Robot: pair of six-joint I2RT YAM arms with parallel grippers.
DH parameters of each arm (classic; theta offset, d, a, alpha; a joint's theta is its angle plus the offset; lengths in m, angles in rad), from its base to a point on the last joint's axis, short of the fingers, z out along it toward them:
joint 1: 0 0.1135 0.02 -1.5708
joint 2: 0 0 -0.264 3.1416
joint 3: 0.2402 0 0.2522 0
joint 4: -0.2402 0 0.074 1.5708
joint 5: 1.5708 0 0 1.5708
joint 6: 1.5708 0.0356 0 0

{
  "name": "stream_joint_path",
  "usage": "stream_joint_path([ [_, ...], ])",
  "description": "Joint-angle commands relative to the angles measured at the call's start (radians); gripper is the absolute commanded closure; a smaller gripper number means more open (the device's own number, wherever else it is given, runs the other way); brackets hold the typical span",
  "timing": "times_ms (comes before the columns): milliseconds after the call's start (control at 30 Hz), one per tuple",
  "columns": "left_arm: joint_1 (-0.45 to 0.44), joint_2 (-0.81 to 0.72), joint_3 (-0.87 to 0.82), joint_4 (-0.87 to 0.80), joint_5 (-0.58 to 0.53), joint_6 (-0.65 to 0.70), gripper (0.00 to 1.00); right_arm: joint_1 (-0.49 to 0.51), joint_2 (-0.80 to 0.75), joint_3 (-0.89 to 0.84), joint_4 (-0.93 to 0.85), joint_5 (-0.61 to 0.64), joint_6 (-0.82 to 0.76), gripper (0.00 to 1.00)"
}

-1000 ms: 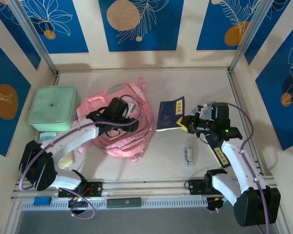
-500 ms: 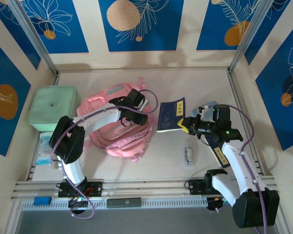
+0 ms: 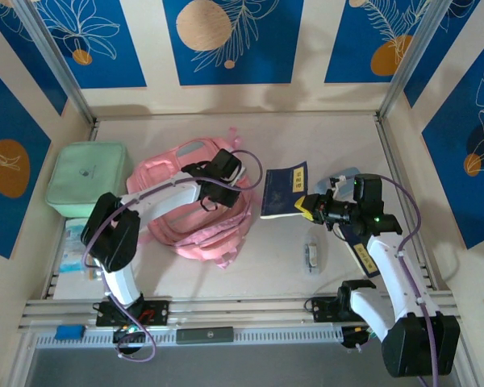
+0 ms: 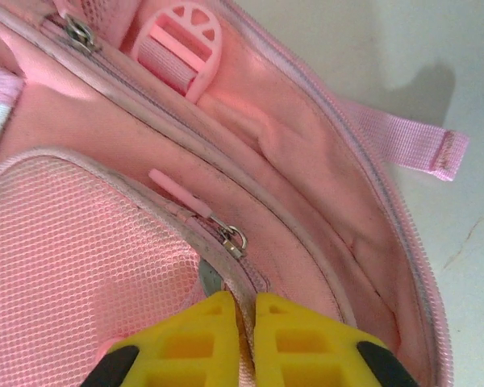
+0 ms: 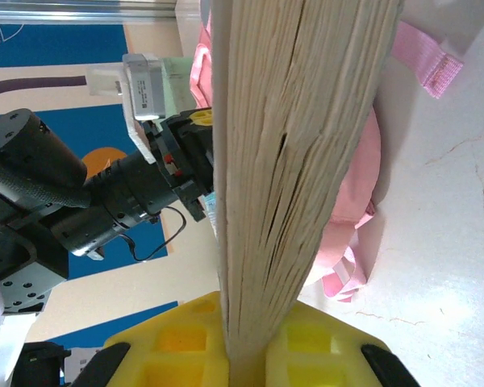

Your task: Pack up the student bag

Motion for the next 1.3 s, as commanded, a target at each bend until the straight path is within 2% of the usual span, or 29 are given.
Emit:
stream_joint_path([
  [0, -0.015, -0.049, -0.014, -0.027, -0.025, 0.015, 1.0, -0.007, -0.031, -0.011, 0.009, -0.047, -0.011, 1.0],
  [200, -0.049, -0.087, 0.025, -0.067, -0.023, 0.016, 1.0, -0.008, -0.025, -0.011, -0.003, -0.046, -0.032, 1.0],
  [433, -0.048, -0.192, 0.111, -0.118, -0.117, 0.014, 1.0, -0.007, -0.008, -0.001, -0.05, -0.052, -0.081, 1.0],
  [600, -0.037, -0.198, 0.2, -0.162, -0.219, 0.04, 1.0, 0.005, -0.015, -0.018, -0.076, -0.069, -0.1, 1.0],
  [700, -0.031, -0.199, 0.252, -0.184, -0.243, 0.046, 1.0, 0.037, -0.021, -0.047, -0.061, -0.063, -0.088, 1.0],
  [833, -0.024, -0.204, 0.273, -0.183, -0.229, 0.048, 1.0, 0.119, -0.01, -0.095, 0.01, -0.029, -0.042, 1.0],
  [967, -0.025, -0.203, 0.206, -0.215, -0.085, 0.051, 1.0, 0.137, -0.018, -0.06, -0.036, 0.024, -0.069, 1.0],
  [1000, -0.024, -0.204, 0.174, -0.208, -0.036, 0.059, 0.98, 0.136, -0.023, -0.051, -0.05, 0.039, -0.081, 1.0],
  [1033, -0.025, -0.198, 0.152, -0.206, 0.006, 0.062, 0.9, 0.133, -0.024, -0.041, -0.062, 0.048, -0.09, 1.0],
  [1100, -0.032, -0.176, 0.13, -0.221, 0.073, 0.065, 0.78, 0.122, -0.019, -0.033, -0.069, 0.042, -0.096, 1.0],
  [1267, -0.083, -0.096, 0.107, -0.233, 0.007, 0.072, 0.53, 0.11, -0.004, -0.027, -0.07, 0.022, -0.096, 1.0],
])
